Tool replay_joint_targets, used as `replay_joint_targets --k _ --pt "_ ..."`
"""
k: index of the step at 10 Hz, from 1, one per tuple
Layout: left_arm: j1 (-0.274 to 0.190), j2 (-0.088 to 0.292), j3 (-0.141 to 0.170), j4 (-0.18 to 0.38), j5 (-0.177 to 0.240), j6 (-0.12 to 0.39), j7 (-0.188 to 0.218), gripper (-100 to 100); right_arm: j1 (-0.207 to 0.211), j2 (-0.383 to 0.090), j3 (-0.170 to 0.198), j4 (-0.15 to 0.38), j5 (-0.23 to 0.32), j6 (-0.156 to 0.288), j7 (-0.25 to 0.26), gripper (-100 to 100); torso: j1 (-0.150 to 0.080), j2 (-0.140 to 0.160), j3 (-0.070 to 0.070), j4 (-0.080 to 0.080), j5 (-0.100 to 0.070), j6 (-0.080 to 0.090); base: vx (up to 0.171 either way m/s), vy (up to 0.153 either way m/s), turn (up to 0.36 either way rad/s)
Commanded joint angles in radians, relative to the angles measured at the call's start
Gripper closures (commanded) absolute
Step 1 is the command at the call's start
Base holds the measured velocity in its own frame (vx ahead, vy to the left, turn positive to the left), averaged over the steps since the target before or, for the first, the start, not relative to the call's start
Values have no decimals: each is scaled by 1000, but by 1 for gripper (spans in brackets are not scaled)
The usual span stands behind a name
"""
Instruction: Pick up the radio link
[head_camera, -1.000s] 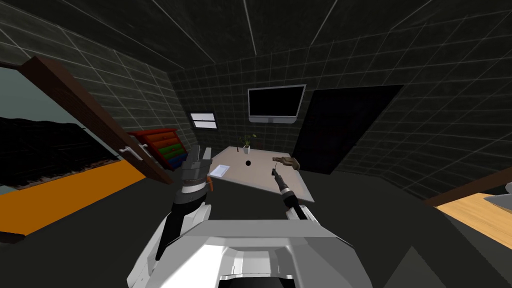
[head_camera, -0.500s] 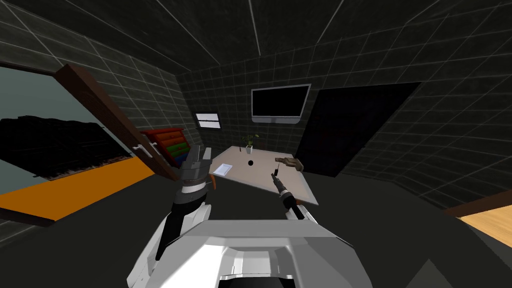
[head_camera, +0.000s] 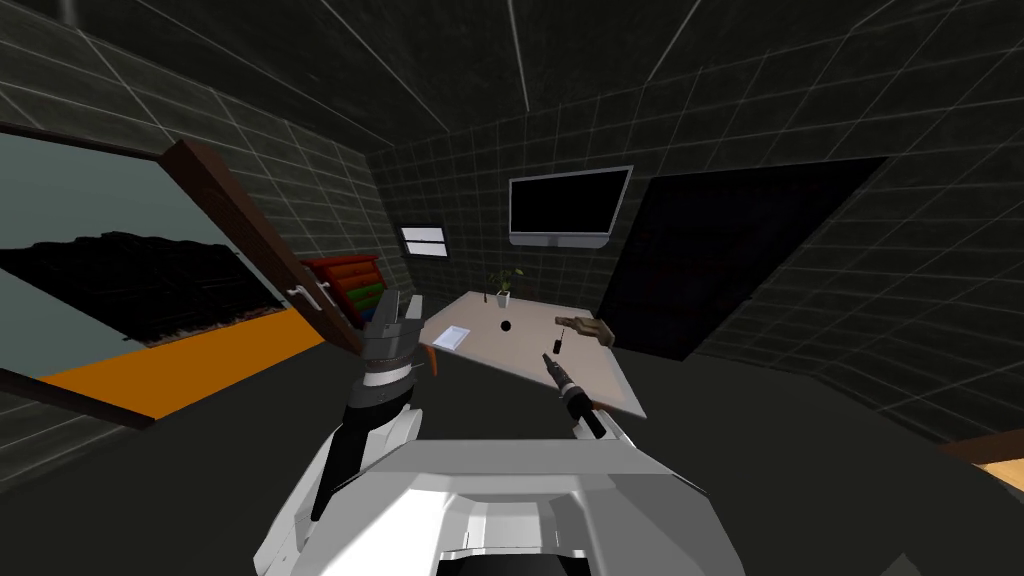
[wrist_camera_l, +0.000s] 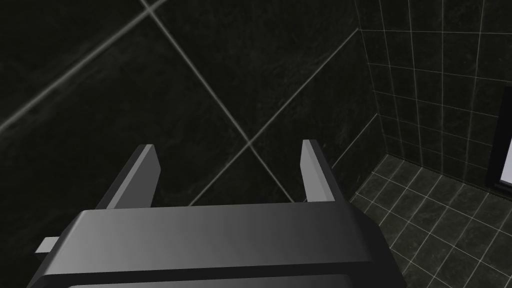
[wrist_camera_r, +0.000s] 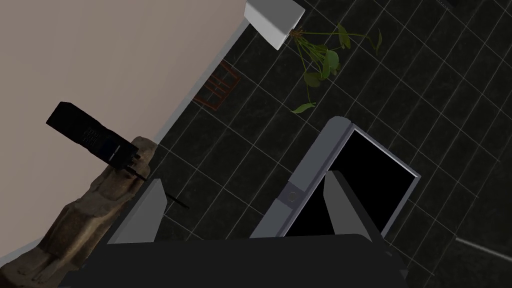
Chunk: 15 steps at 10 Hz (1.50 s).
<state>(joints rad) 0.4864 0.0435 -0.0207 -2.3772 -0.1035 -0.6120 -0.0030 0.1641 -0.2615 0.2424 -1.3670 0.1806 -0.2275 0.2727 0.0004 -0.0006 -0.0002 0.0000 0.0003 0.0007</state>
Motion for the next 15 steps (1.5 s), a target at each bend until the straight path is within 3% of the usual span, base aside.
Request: replay_joint_targets --k 1,2,4,5,6,7,8,9,11,15 --pt "0 0 0 0 0 0 0 0 -26 -15 5 50 16 35 10 -100 0 0 0 0 0 0 13 20 136" --pt "0 0 0 0 0 0 0 0 -26 -15 5 60 16 35 10 -100 0 0 0 0 0 -1 14 15 58" --pt "0 0 0 0 0 0 0 0 -76 -44 8 141 43 88 27 -100 0 -1 0 0 0 0 25 24 166" --pt "0 0 0 0 0 0 0 0 -76 -44 8 168 43 88 27 -100 1 -2 -1 0 0 -1 29 14 86" --pt "0 0 0 0 0 0 0 0 -102 -60 8 209 56 115 35 -100 0 -1 -1 0 0 0 36 19 127" --pt "0 0 0 0 0 0 0 0 -102 -60 8 220 56 115 35 -100 0 -2 -1 0 0 0 31 12 69" --pt "0 0 0 0 0 0 0 0 -126 -78 7 270 70 141 42 -100 0 -2 -1 0 0 0 34 9 150" --pt "0 0 0 0 0 0 0 0 -126 -78 7 270 70 141 42 -100 0 -2 -1 0 0 0 27 2 81" --pt "0 0 0 0 0 0 0 0 -151 -95 5 319 83 167 49 -100 0 -2 -1 0 0 0 32 7 102" --pt "0 0 0 0 0 0 0 0 -219 -151 -5 456 119 241 67 -100 -1 -2 -1 -1 0 0 45 4 144"
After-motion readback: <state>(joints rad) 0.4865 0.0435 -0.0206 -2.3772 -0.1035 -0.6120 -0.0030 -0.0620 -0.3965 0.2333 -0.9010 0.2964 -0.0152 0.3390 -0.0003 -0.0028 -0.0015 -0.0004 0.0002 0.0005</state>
